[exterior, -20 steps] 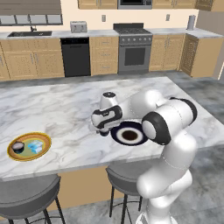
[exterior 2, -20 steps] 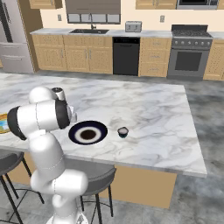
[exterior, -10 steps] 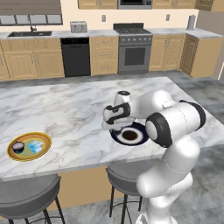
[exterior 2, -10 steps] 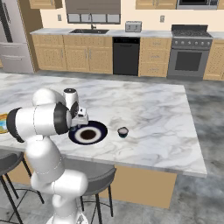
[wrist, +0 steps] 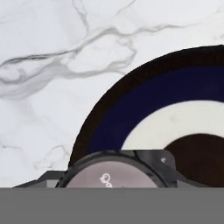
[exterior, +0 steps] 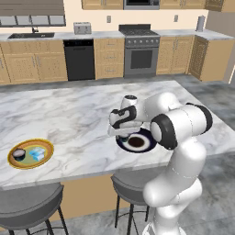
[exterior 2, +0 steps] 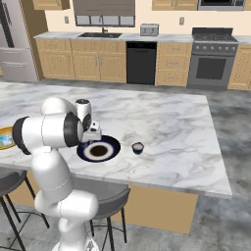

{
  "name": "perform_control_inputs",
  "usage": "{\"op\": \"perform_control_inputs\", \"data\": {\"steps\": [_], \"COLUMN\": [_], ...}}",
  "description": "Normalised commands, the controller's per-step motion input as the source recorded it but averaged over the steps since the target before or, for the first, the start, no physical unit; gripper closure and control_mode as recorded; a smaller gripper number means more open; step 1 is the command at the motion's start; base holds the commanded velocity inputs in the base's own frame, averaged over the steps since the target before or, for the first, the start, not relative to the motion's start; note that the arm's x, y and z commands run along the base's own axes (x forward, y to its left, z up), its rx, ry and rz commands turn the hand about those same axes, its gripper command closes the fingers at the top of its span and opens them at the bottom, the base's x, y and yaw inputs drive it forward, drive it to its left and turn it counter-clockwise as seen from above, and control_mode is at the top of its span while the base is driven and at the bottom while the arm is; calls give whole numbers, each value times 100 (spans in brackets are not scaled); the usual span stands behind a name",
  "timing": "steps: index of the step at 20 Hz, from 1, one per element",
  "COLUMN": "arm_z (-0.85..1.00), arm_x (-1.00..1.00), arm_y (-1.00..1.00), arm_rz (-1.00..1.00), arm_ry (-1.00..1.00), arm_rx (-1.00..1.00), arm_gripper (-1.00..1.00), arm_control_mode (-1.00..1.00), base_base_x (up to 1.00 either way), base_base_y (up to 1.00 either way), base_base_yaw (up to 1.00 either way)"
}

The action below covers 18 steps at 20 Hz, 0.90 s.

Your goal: Place two yogurt containers on each plate.

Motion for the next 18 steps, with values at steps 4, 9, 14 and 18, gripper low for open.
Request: {"op": "perform_control_inputs", "data": {"steps": [4, 9, 14, 18], "arm_z": [-20, -17, 0, 0], "arm_x": [5, 0, 0, 0], "arm_y": [-11, -4, 0, 0], "arm_rz": [0, 0, 0, 0], "arm_ry": [0, 0, 0, 0], "arm_rx": [0, 0, 0, 0], "arm_gripper": [100, -100, -100, -100], "arm_control_mode": [-100, -100, -100, -100], "base_base_x": [0, 0, 0, 0], "base_base_y": [0, 0, 0, 0], "base_base_yaw": [0, 0, 0, 0]}}
